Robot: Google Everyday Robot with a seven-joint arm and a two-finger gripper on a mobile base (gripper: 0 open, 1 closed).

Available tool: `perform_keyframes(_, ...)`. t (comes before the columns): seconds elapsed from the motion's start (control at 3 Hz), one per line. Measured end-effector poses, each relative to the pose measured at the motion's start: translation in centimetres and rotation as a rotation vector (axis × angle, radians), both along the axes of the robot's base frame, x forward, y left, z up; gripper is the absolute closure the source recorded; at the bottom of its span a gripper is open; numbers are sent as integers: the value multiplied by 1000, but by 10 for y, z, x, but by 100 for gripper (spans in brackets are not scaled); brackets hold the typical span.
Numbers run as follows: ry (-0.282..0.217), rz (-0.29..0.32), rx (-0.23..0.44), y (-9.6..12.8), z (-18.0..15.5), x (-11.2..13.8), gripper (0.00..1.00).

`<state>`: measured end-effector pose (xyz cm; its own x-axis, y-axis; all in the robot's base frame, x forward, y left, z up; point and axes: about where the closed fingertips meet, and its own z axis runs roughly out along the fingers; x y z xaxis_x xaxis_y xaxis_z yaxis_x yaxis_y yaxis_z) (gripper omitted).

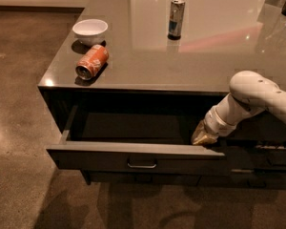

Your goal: Open top drawer

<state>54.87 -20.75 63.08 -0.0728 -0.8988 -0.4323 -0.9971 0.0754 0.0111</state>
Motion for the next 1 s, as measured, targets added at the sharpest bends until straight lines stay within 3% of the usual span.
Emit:
perform_keyframes(0.67,-22,-10,-64,8,50,-62,100)
perform_keyframes(1.0,16,-35,-85,9,48,-84,100)
